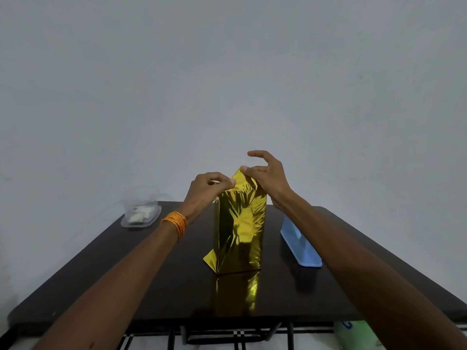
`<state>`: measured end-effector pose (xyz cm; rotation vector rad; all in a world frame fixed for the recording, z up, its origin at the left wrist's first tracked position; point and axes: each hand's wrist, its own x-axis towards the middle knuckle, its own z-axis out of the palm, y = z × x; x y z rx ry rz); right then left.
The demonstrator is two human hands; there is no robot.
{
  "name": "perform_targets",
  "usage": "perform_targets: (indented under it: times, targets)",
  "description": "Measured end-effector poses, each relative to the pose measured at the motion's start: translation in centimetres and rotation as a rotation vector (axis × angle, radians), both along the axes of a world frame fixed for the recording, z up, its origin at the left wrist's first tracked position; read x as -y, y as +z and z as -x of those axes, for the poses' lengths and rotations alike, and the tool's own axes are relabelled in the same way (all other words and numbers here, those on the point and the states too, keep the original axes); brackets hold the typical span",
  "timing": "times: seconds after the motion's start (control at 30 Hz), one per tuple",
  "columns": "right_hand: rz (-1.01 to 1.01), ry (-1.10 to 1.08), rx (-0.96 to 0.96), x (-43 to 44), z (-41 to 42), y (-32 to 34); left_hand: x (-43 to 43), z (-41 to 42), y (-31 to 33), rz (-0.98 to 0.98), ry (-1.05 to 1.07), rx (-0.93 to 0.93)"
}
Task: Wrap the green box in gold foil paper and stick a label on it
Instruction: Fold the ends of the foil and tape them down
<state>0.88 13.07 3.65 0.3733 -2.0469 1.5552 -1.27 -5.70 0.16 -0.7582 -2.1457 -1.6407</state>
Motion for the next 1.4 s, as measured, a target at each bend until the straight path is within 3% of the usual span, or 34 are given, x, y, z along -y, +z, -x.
perform_targets:
  times: [0.47,0.87,1.07,1.17,1.3,1.4]
  targets:
    - [-0.039,0.04,0.126,-0.4,1.5,-0.2,0.0,0.7,0.1,-0.057,-0.027,0.065]
    - [0.08,0.094,0.362,-1.3,4.7,-0.8,-0.5,1.0,0.1,-0.09,-0.101,0.071]
    - [0.116,0.043,0.318,-0.9,5.1,-1.7,-1.0,1.0,-0.1,-0.141,-0.048,0.073]
    - [0.1,0.035,0.275,-0.9,5.0,-1.9,-1.5,0.7,0.0,-0.019,0.092,-0.021]
    - [0.094,0.042,0.282,-0.9,4.5,-1.9,-2.3,-1.3,-0.6,0.257,0.433,-0.427]
    - [0.099,0.062,0.292,-0.9,3.9,-1.7,-3.9,-4.1,-0.9,0.432,0.464,-0.542]
